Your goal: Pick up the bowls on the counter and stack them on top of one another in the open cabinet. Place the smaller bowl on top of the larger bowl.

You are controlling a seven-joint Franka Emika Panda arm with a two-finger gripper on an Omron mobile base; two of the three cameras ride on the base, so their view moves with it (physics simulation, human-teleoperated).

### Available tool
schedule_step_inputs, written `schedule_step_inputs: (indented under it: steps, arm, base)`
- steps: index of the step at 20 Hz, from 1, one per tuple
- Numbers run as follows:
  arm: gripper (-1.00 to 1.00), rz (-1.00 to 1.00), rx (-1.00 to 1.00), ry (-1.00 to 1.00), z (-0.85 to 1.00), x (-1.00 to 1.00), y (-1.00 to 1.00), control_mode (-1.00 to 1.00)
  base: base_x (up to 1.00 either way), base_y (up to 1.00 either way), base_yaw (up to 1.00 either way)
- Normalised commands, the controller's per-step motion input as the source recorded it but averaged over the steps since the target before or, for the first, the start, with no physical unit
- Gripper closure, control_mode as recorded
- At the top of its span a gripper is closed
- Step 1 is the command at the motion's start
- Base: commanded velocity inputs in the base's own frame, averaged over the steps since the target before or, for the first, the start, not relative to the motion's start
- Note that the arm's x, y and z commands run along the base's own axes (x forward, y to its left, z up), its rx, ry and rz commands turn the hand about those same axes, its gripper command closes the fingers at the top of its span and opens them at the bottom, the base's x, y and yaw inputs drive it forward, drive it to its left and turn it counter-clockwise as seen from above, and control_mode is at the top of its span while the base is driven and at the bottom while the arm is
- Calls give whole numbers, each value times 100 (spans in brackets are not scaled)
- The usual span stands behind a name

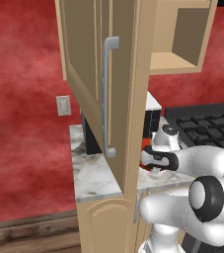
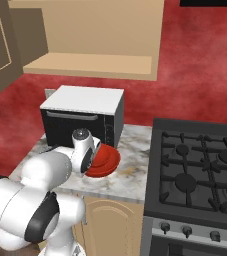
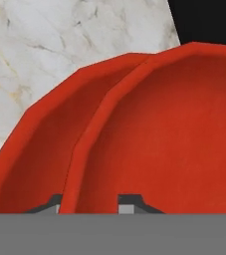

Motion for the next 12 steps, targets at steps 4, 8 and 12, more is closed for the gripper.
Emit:
schedule_step_inputs:
  steps: [4,8,12]
  arm:
    - [-100,0,0,-1,-23,0,3,-100]
    - [-100,0,0,0,1,-11,0,-100]
    - [-100,0,0,0,3,-26,0,-100]
  base:
    - [0,0,0]
    - [0,0,0]
    - [0,0,0]
